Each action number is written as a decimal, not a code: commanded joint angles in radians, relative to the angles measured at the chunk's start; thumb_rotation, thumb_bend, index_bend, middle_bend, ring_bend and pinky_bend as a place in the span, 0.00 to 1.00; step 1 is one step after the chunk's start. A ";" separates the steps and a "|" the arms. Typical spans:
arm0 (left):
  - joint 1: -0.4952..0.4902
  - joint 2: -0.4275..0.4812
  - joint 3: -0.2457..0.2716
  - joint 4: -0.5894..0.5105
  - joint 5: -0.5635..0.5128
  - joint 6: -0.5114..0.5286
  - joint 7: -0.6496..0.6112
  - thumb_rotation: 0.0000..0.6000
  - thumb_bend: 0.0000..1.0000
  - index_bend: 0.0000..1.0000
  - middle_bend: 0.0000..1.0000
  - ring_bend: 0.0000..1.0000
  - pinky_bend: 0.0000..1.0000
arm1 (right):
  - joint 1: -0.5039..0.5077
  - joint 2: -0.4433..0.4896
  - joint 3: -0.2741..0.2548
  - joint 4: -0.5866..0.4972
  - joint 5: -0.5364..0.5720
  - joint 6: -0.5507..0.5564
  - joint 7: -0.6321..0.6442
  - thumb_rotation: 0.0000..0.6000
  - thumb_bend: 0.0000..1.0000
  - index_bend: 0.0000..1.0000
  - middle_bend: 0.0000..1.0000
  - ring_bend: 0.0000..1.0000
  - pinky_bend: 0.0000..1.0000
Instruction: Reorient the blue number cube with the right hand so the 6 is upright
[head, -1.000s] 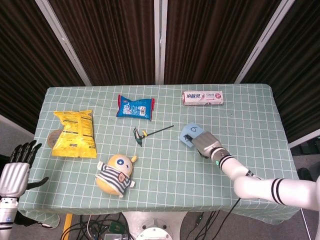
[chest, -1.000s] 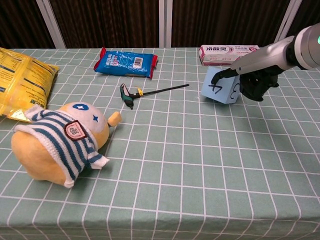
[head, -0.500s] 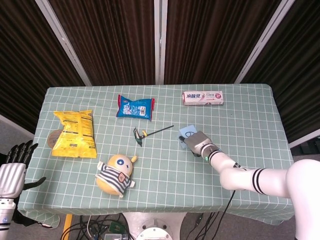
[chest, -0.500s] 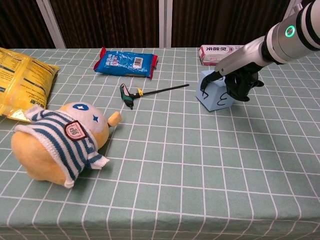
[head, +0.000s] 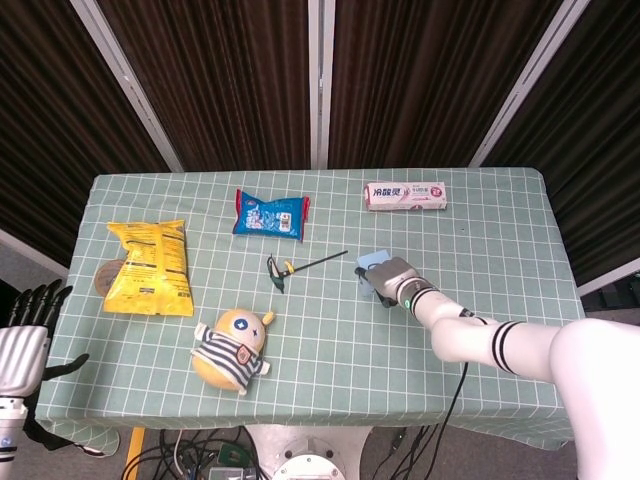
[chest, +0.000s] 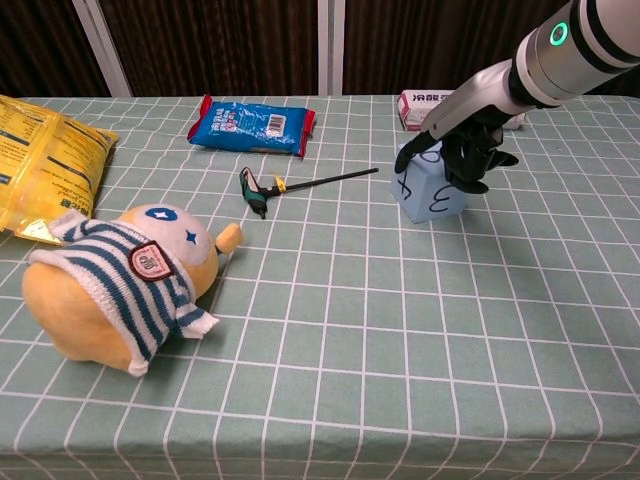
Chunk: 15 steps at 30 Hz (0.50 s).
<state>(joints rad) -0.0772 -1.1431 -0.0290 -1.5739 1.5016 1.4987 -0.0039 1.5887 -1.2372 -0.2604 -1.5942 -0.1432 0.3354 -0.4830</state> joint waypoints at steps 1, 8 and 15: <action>0.001 0.003 0.000 -0.002 0.000 0.000 0.000 1.00 0.00 0.07 0.00 0.00 0.04 | 0.031 -0.014 -0.027 0.046 0.002 -0.050 0.056 1.00 1.00 0.03 0.96 0.83 0.72; 0.001 0.010 -0.002 -0.007 -0.003 -0.002 -0.001 1.00 0.00 0.07 0.00 0.00 0.04 | 0.049 0.006 -0.018 0.100 -0.050 -0.168 0.203 1.00 1.00 0.03 0.96 0.83 0.72; 0.001 0.014 -0.002 -0.011 -0.002 -0.004 0.001 1.00 0.00 0.07 0.00 0.00 0.04 | 0.036 0.041 0.012 0.142 -0.151 -0.251 0.334 1.00 1.00 0.03 0.96 0.83 0.72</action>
<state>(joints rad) -0.0767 -1.1295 -0.0313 -1.5846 1.4995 1.4951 -0.0032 1.6290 -1.2069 -0.2577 -1.4684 -0.2677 0.1055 -0.1782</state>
